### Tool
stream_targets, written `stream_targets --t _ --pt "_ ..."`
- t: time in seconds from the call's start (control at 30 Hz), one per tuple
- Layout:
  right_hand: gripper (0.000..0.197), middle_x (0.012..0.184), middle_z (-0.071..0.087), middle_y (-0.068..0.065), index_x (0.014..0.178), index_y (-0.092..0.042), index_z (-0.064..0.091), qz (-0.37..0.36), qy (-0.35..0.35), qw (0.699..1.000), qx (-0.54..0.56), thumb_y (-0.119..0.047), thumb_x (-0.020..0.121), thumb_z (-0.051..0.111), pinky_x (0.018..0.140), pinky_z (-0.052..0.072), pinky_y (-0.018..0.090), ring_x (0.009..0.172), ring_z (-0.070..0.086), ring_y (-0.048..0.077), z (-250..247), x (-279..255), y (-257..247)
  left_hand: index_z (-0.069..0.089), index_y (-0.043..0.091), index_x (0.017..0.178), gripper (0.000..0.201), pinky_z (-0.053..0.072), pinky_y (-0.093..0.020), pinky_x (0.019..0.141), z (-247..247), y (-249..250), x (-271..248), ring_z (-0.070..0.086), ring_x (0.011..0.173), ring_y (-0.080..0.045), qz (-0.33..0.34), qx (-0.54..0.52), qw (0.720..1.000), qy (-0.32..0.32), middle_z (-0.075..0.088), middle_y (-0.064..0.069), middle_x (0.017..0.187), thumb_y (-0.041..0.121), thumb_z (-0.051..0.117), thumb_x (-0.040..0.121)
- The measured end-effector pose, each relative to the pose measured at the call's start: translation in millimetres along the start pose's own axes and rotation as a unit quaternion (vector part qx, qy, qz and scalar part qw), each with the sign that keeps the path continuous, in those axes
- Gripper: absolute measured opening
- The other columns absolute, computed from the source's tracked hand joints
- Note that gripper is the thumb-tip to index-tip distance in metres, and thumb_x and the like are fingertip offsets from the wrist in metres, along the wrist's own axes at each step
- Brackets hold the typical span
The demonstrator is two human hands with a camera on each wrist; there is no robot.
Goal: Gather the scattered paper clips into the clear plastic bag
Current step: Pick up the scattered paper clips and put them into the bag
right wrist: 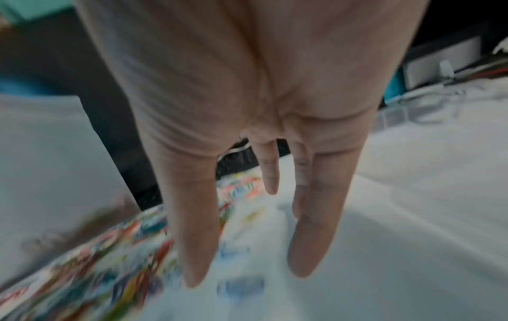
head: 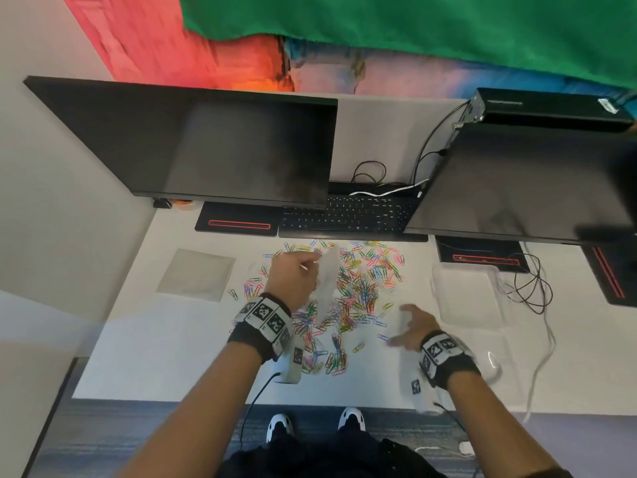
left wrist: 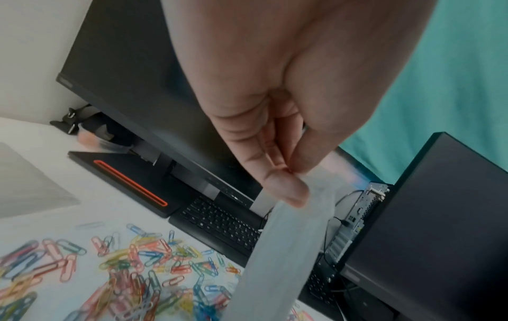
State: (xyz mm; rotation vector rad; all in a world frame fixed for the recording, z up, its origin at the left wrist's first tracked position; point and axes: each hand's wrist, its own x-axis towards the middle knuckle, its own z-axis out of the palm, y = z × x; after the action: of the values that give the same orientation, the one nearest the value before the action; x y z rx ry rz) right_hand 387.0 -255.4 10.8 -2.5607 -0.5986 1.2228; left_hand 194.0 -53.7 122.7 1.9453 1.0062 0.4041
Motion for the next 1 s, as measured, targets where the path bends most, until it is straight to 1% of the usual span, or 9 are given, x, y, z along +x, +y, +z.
stream_targets --t 0.1,0.27,0.33,0.43,0.53,0.6,0.7,0.87,1.0 --pt "0.111 0.137 0.039 0.014 0.144 -0.018 0.029 -0.017 0.017 0.999 -0.042 -0.026 0.053 0.092 0.101 0.042 0.032 0.129 0.043 0.03 29.3 7.6 3.9 0.073 0.012 0.111 0.026 0.06 -0.03 0.066 -7.7 -1.7 0.6 0.067 0.06 -0.02 0.001 -0.008 1.0 0.012 0.07 -0.003 0.076 0.005 0.055 0.094" --pt "0.077 0.119 0.051 0.013 0.13 -0.013 0.046 -0.089 0.112 0.99 -0.014 -0.011 0.063 0.083 0.08 0.047 0.021 0.101 0.058 0.025 48.7 26.6 -25.1 0.073 0.011 0.111 0.026 0.061 -0.031 0.075 -9.7 -16.5 -0.1 0.07 0.062 -0.018 -0.01 0.018 1.0 0.003 0.07 -0.002 0.078 0.006 0.055 0.093" --pt "0.073 0.124 0.045 0.013 0.132 -0.016 0.045 -0.115 0.138 0.983 -0.047 -0.008 0.068 0.079 0.085 0.052 0.028 0.101 0.059 0.029 46.1 33.4 -35.9 0.073 0.013 0.111 0.027 0.06 -0.029 0.074 -8.7 -20.2 -3.5 0.07 0.063 -0.018 -0.008 0.035 0.999 -0.014 0.072 -0.002 0.08 0.007 0.055 0.093" --pt "0.071 0.147 0.028 0.011 0.142 -0.026 0.036 -0.169 0.159 0.958 -0.167 -0.015 0.081 0.069 0.091 0.053 0.043 0.123 0.047 0.033 42.9 41.3 -46.7 0.074 0.014 0.111 0.027 0.061 -0.03 0.076 -5.8 -24.5 -7.5 0.07 0.065 -0.018 -0.014 0.036 0.998 -0.042 0.075 -0.006 0.082 0.007 0.054 0.093" --pt "0.062 0.158 0.016 0.004 0.144 -0.032 0.035 -0.226 0.15 0.924 -0.269 -0.008 0.09 0.054 0.091 0.053 0.045 0.131 0.038 0.034 44.1 49.9 -50.6 0.074 0.014 0.111 0.027 0.059 -0.022 0.067 -1.6 -27.3 -8.7 0.07 0.063 -0.018 -0.033 0.024 0.997 -0.07 0.073 -0.005 0.08 0.007 0.053 0.094" --pt "0.053 0.15 0.035 0.009 0.139 -0.026 0.047 -0.257 0.152 0.912 -0.282 -0.003 0.091 0.05 0.087 0.054 0.043 0.121 0.048 0.035 44.2 53.3 -51.6 0.073 0.015 0.111 0.026 0.059 -0.022 0.066 -0.3 -27.9 -9.4 0.071 0.063 -0.018 -0.035 0.021 0.996 -0.079 0.072 -0.004 0.078 0.008 0.054 0.094" --pt "0.032 0.112 0.062 0.01 0.115 -0.013 0.066 -0.28 0.154 0.908 -0.272 -0.001 0.091 0.049 0.078 0.055 0.034 0.098 0.061 0.03 42.4 53.6 -49.8 0.073 0.016 0.111 0.027 0.061 -0.027 0.071 -0.2 -29.3 -9.4 0.071 0.063 -0.019 -0.036 0.014 0.996 -0.078 0.071 -0.002 0.077 0.007 0.055 0.094" --pt "0.018 0.092 0.071 0.009 0.091 -0.007 0.075 -0.254 0.156 0.936 -0.186 -0.01 0.089 0.058 0.077 0.055 0.03 0.082 0.066 0.025 30.9 46.3 -43.7 0.073 0.016 0.112 0.026 0.059 -0.022 0.069 -0.9 -31.0 -8.2 0.069 0.062 -0.015 -0.04 0.009 0.996 -0.078 0.072 -0.003 0.077 0.008 0.054 0.095" --pt "0.009 0.079 0.075 0.002 0.081 -0.012 0.079 -0.199 0.213 0.955 0.046 -0.009 0.082 0.071 0.078 0.055 0.022 0.07 0.067 0.015 18.7 36.0 -38.4 0.073 0.017 0.112 0.026 0.056 -0.015 0.063 0.5 -32.0 -7.5 0.071 0.062 -0.017 -0.042 0.002 0.996 -0.082 0.075 -0.006 0.078 0.008 0.055 0.094"
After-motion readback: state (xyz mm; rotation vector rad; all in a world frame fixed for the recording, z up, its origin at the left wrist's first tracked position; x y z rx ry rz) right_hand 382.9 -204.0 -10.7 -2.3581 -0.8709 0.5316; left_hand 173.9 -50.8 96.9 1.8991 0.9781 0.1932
